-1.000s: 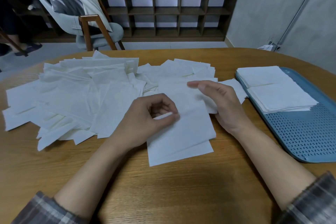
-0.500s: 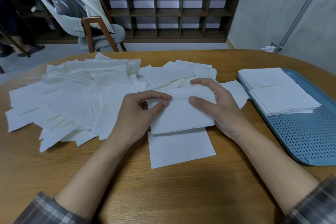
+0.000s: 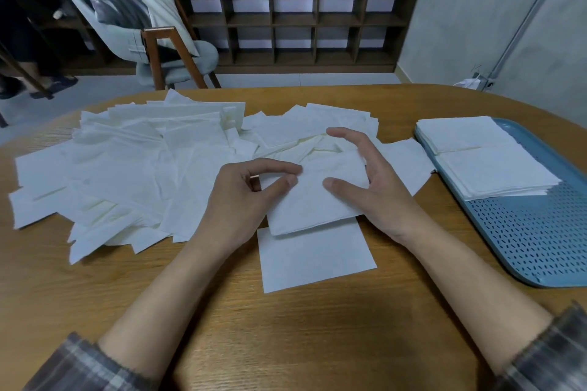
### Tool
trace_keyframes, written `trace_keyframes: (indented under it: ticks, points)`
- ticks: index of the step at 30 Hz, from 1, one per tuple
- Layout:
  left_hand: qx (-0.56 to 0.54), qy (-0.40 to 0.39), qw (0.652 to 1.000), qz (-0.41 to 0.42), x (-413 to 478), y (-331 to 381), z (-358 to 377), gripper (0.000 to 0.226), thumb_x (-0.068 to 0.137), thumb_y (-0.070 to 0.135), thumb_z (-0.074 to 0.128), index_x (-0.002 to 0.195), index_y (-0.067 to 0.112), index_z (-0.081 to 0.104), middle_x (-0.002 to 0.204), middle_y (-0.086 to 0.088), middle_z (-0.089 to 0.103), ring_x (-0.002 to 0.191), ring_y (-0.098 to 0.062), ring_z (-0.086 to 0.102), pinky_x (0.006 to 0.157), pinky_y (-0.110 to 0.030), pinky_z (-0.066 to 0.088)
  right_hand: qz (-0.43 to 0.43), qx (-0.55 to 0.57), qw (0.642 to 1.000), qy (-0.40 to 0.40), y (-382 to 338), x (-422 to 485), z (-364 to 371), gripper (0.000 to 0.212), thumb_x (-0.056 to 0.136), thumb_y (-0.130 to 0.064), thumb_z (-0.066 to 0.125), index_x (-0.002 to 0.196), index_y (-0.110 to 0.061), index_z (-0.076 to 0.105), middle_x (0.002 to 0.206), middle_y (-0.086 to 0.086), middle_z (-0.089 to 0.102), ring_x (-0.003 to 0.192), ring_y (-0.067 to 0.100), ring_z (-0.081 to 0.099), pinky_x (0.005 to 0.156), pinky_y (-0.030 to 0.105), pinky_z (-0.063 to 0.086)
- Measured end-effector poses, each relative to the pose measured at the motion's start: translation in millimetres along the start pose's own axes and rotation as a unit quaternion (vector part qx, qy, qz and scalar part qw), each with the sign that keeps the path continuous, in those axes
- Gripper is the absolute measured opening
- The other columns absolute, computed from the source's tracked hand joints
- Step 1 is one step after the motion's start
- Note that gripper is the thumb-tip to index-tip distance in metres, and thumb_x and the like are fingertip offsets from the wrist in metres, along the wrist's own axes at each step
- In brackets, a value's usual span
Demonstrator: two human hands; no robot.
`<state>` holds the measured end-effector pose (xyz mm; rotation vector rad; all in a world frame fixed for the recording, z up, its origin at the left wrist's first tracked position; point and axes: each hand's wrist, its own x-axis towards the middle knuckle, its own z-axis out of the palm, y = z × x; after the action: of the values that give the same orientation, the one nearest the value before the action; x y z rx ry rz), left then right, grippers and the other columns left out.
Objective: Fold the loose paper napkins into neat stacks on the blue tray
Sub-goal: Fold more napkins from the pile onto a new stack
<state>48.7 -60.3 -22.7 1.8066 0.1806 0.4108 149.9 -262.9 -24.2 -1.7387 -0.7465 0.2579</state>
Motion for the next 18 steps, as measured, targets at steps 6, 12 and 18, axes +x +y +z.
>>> trace_keyframes:
  ticks: [6, 12, 18]
  points:
    - [0.067, 0.036, 0.997, 0.008, 2, -8, 0, 0.015, 0.095, 0.029, 0.078, 0.108, 0.037, 0.078, 0.11, 0.02, 0.075, 0.106, 0.001, 0.068, 0.087, -0.024, 0.053, -0.031, -0.013, 0.999, -0.002, 0, -1, -2, 0.021, 0.099, -0.005, 0.069, 0.11, -0.019, 0.081, 0.115, -0.014, 0.078, 0.119, -0.001, 0.065, 0.099, 0.009, 0.042]
    - [0.056, 0.015, 0.998, 0.018, -1, -1, 4, 0.026, 0.095, 0.021, 0.078, 0.116, 0.036, 0.073, 0.103, 0.008, 0.069, 0.066, -0.003, 0.055, 0.065, -0.01, 0.043, -0.003, 0.003, 1.0, 0.011, 2, -1, -9, 0.021, 0.098, -0.004, 0.07, 0.109, -0.018, 0.083, 0.113, -0.016, 0.079, 0.116, -0.006, 0.066, 0.095, 0.005, 0.044]
    - [0.197, -0.097, 0.974, 0.046, -5, -8, 5, 0.039, 0.087, 0.034, 0.086, 0.112, 0.035, 0.057, 0.093, 0.009, 0.066, 0.079, -0.01, 0.064, 0.069, -0.015, 0.047, 0.004, -0.051, 0.99, 0.129, 6, 5, -20, 0.04, 0.095, 0.004, 0.061, 0.112, -0.026, 0.081, 0.11, -0.041, 0.07, 0.113, -0.022, 0.056, 0.091, -0.002, 0.037]
